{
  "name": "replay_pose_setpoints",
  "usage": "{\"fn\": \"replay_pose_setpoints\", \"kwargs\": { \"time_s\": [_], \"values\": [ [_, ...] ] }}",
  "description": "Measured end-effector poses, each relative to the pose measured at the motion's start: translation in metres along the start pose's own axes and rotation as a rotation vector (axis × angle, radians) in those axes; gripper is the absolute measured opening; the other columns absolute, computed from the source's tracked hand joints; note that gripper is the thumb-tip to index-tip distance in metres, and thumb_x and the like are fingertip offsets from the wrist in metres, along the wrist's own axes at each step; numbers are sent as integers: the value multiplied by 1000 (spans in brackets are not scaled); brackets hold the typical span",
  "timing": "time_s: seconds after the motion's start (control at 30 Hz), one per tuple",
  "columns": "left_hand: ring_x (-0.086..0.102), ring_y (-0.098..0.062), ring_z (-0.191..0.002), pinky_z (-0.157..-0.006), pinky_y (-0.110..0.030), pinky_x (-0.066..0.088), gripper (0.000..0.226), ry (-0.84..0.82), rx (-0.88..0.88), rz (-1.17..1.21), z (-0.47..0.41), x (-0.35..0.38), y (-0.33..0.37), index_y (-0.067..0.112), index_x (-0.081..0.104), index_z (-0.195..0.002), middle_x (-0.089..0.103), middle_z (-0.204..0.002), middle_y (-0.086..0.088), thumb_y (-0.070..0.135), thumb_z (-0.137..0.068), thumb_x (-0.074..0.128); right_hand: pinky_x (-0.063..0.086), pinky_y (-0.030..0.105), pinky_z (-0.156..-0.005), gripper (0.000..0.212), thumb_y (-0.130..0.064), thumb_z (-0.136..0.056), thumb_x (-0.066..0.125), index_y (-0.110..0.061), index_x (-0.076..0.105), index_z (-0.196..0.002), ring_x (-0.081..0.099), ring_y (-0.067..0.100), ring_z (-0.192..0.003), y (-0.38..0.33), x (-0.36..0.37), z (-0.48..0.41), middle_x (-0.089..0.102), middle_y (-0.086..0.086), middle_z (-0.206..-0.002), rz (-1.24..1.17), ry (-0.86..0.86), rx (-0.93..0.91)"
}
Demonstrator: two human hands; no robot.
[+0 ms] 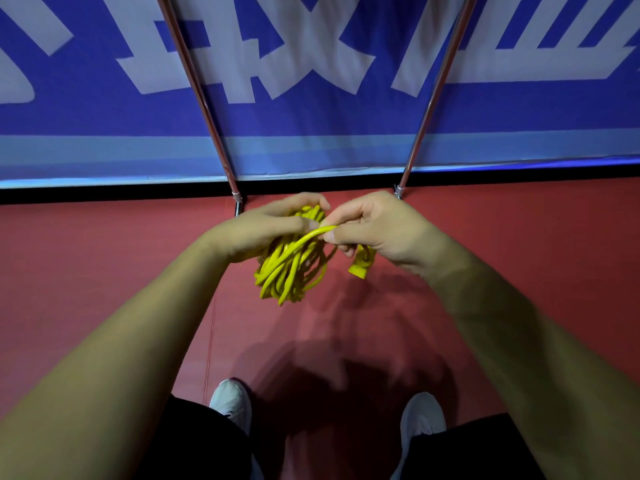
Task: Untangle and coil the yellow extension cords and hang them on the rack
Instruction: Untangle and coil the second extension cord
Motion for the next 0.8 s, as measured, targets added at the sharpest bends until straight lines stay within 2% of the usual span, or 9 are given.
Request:
{"fn": "replay_pose_setpoints", "kwargs": {
  "time_s": [0.1,0.17,0.27,0.33,0.47,0.57,0.67,0.73,0.8],
  "values": [
    [60,-30,-104,-93,-46,47,88,-93,-36,2,0,9,-8,11,45,-138,61,-118,-20,53,-69,82,49,20,-51,10,7,-79,73,7,68,-88,57,9,-50,-7,-7,0,64,17,-65,107,53,-26],
    [62,-24,-108,-94,-40,52,98,-132,-31,-94,2,12,-8,17,43,-140,62,-123,-18,53,-61,89,49,23,-50,16,3,-77,78,5,64,-85,58,10,-49,-7,-13,0,66,14,-63,175,99,-34],
    [67,-15,-91,-80,-32,56,78,-162,-50,-199,1,18,-9,22,45,-138,68,-101,-5,18,-71,86,49,32,-54,22,-4,-73,83,-2,62,-79,60,13,-53,1,-19,-4,66,10,-60,293,141,-39],
    [67,-19,-80,-73,-34,57,74,-172,-55,-231,2,24,-8,20,43,-138,67,-90,-5,7,-74,78,47,28,-52,23,-5,-71,85,-1,62,-77,57,10,-50,5,-20,-5,64,7,-56,314,154,-27],
    [65,-28,-90,-84,-51,55,66,-103,-27,-254,-1,26,-3,23,48,-128,65,-108,-21,7,-69,70,40,19,-46,23,-7,-69,86,-3,63,-73,48,5,-45,0,-23,-3,60,5,-55,319,196,-28],
    [66,-42,-94,-84,-58,55,74,-125,-24,-305,-5,36,-7,29,46,-131,64,-109,-24,21,-62,71,38,20,-48,23,-7,-69,86,-8,63,-70,45,7,-50,-8,-22,-1,56,5,-56,338,202,-58],
    [70,-26,-85,-81,-50,58,72,-151,-18,-256,-5,44,-10,28,47,-128,69,-99,-9,31,-65,83,41,24,-50,26,-13,-66,88,-18,62,-65,47,8,-51,-9,-21,-2,58,2,-55,429,203,-77],
    [69,-20,-97,-88,-46,56,75,-128,4,-272,-5,42,-8,28,48,-130,70,-109,-1,36,-66,88,41,24,-50,26,-16,-65,89,-17,63,-65,46,6,-50,-6,-23,-3,56,-2,-53,446,204,-74],
    [68,-19,-91,-85,-46,58,66,-67,36,-266,-5,36,-4,22,48,-127,69,-104,-3,18,-70,82,41,22,-48,27,-16,-65,89,-13,63,-68,46,5,-48,-3,-25,-4,55,-4,-52,422,207,-71]
  ]
}}
Point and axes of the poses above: each hand's wrist, its own z-axis away from the middle knuckle, its own x-axis out of the palm, y = z × x, the point moved 8 cm from there along -z, towards the middle knuckle
